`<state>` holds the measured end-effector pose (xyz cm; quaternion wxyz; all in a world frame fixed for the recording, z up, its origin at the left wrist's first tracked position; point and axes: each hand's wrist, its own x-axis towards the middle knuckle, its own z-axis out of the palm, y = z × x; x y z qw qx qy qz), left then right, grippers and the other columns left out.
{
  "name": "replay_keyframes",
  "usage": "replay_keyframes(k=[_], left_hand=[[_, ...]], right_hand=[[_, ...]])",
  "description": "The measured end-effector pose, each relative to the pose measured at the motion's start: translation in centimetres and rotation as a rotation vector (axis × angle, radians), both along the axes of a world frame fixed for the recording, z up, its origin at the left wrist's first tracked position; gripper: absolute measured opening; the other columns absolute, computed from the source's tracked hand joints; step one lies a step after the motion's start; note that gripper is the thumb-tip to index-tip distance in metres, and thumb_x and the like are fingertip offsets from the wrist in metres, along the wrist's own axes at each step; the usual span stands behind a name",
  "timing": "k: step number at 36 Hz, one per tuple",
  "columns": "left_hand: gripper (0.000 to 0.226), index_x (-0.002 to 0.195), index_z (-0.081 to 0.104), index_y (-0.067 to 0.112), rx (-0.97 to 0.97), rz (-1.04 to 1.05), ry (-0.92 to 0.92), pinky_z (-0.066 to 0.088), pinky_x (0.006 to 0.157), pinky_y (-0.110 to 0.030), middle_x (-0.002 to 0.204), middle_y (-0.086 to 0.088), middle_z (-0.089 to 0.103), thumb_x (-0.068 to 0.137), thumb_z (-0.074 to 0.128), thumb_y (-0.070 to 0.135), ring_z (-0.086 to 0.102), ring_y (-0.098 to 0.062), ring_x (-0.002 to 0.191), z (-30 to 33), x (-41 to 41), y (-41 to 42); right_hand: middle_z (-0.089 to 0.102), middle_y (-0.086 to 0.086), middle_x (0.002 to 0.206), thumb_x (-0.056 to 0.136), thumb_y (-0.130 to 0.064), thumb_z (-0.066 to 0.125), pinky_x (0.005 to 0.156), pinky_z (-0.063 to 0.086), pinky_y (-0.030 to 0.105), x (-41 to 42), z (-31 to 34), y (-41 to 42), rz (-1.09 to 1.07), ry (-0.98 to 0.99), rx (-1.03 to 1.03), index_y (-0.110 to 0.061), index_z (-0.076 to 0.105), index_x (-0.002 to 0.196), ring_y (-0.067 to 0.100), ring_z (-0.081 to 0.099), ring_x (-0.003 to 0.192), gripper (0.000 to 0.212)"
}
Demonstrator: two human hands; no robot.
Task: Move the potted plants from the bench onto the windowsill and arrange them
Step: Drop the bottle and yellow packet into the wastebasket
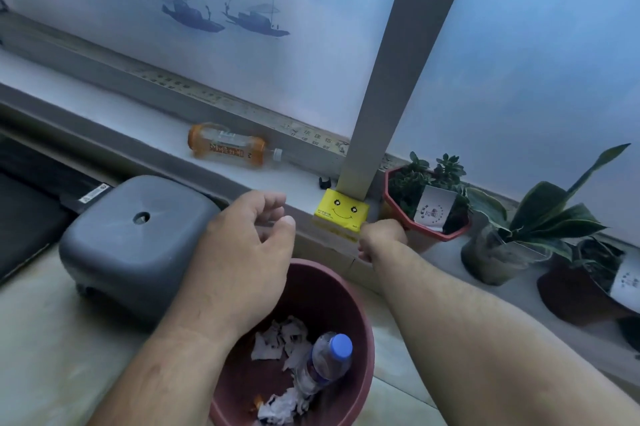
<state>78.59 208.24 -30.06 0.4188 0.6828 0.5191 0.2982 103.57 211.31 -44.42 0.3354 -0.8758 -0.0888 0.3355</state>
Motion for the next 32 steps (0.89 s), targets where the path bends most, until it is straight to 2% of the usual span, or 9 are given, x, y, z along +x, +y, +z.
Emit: replay_keyframes(k=[4,9,12,16,18,21,24,27,32], left_hand=[[0.029,0.125,0.062,0.034,0.019,0.022,0.02,0.041,0.059,0.001,0.108,0.023,0.065,0.096,0.058,0.031,0.058,0.011,0.09,0.2,-0.1,0.1],[0.027,0.122,0.063,0.035,0.036,0.055,0.039,0.039,0.063,-0.001,0.105,0.024,0.065,0.096,0.059,0.031,0.058,0.014,0.09,0.2,-0.4,0.3],[0.026,0.121,0.064,0.034,0.05,0.06,0.059,0.038,0.06,0.006,0.102,0.024,0.066,0.095,0.06,0.03,0.053,0.024,0.09,-0.1,-0.5,0.4],[0.027,0.121,0.064,0.034,0.042,0.051,0.066,0.041,0.062,0.001,0.103,0.023,0.066,0.095,0.06,0.029,0.058,0.017,0.089,-0.5,-0.4,0.4],[0.027,0.121,0.064,0.034,0.033,0.04,0.065,0.039,0.066,-0.003,0.104,0.022,0.066,0.095,0.06,0.03,0.059,0.012,0.089,-0.7,-0.1,0.5],[0.027,0.122,0.063,0.033,0.027,0.015,0.086,0.038,0.071,-0.006,0.107,0.021,0.064,0.095,0.059,0.03,0.057,0.011,0.091,-0.9,0.3,0.6],[0.029,0.125,0.062,0.03,0.011,-0.003,0.106,0.038,0.073,-0.007,0.109,0.02,0.063,0.096,0.058,0.03,0.056,0.011,0.092,-1.1,0.2,0.9],[0.03,0.125,0.062,0.027,0.013,0.002,0.114,0.037,0.071,-0.006,0.111,0.016,0.064,0.096,0.058,0.029,0.055,0.011,0.09,-1.1,0.1,1.3],[0.032,0.128,0.062,0.023,-0.005,0.008,0.104,0.041,0.082,-0.018,0.114,0.012,0.066,0.096,0.059,0.027,0.061,-0.002,0.095,-1.0,-0.3,1.5]], right_hand=[[0.068,0.013,0.068,0.098,-0.029,0.061,0.068,0.061,0.037,-0.3,-0.5,0.5,-0.03,0.024,-0.009,-0.001,0.067,0.096,0.026,0.061,0.05,0.029],[0.076,0.016,0.094,0.087,-0.014,0.062,0.072,0.063,0.04,0.5,-2.8,1.6,0.013,-0.009,-0.046,0.002,0.069,0.097,0.03,0.068,0.075,0.019],[0.059,0.01,0.077,0.091,-0.007,0.056,0.053,0.045,0.028,-0.1,-1.2,1.1,0.094,-0.063,-0.089,-0.003,0.059,0.094,0.026,0.058,0.072,0.006],[0.061,0.014,0.082,0.089,-0.008,0.058,0.062,0.046,0.032,-0.7,-0.2,0.6,0.073,-0.149,-0.002,-0.003,0.059,0.089,0.033,0.061,0.075,0.006],[0.059,0.011,0.075,0.088,-0.009,0.06,0.063,0.045,0.033,-0.8,0.6,0.1,0.097,-0.196,0.064,-0.005,0.061,0.081,0.034,0.059,0.073,0.008],[0.045,0.004,0.055,0.089,-0.01,0.056,0.054,0.034,0.033,-1.0,2.8,-1.5,0.228,-0.314,0.14,-0.011,0.05,0.058,0.026,0.042,0.055,0.032],[0.042,0.005,0.056,0.088,-0.012,0.056,0.055,0.032,0.032,-1.4,5.4,-4.1,0.356,-0.374,0.215,-0.004,0.051,0.058,0.02,0.035,0.054,0.032],[0.051,0.007,0.06,0.091,-0.013,0.063,0.053,0.035,0.028,-2.4,8.3,-7.0,0.531,-0.342,0.243,0.007,0.062,0.072,0.016,0.041,0.053,0.028],[0.072,0.005,0.077,0.093,-0.023,0.065,0.066,0.052,0.034,-6.4,10.0,-9.2,0.961,-0.36,0.065,-0.011,0.074,0.081,0.017,0.063,0.068,0.019]])
